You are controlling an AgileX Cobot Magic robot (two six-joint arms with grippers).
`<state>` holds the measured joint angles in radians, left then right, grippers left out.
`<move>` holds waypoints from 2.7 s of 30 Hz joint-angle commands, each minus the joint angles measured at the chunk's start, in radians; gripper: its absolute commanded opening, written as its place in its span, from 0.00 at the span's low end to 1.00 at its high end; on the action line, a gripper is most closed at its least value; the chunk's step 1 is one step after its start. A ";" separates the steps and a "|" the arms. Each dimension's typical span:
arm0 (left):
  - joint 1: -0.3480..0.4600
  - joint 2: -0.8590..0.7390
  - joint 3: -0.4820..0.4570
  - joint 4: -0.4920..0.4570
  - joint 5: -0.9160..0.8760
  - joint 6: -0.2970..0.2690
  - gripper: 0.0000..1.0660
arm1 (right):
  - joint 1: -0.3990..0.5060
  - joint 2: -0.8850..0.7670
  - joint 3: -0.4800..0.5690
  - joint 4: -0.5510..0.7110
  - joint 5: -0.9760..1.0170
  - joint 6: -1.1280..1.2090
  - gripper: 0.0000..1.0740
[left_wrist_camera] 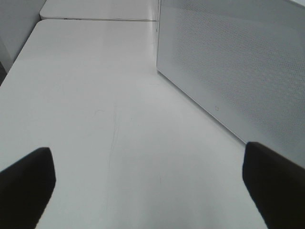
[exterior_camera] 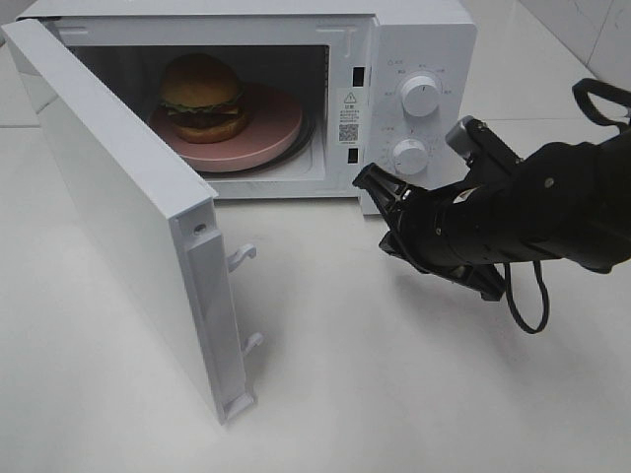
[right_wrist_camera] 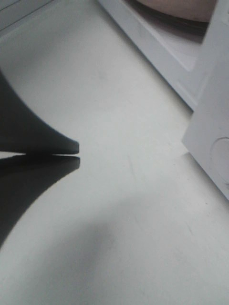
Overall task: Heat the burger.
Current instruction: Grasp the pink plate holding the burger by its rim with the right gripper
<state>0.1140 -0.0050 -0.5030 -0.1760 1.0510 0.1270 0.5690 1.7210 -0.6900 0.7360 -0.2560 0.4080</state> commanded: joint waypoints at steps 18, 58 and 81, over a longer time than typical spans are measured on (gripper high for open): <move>0.005 -0.019 0.002 -0.004 -0.011 -0.004 0.94 | -0.007 -0.079 -0.122 -0.403 0.646 -0.414 0.01; 0.005 -0.019 0.002 -0.004 -0.011 -0.004 0.94 | -0.007 -0.079 -0.204 -0.678 0.760 -1.893 0.10; 0.005 -0.019 0.002 -0.004 -0.011 -0.004 0.94 | -0.004 -0.072 -0.355 -0.791 0.746 -1.689 0.91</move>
<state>0.1140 -0.0050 -0.5030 -0.1760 1.0510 0.1270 0.5690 1.6500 -1.0360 -0.0400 0.4960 -1.2970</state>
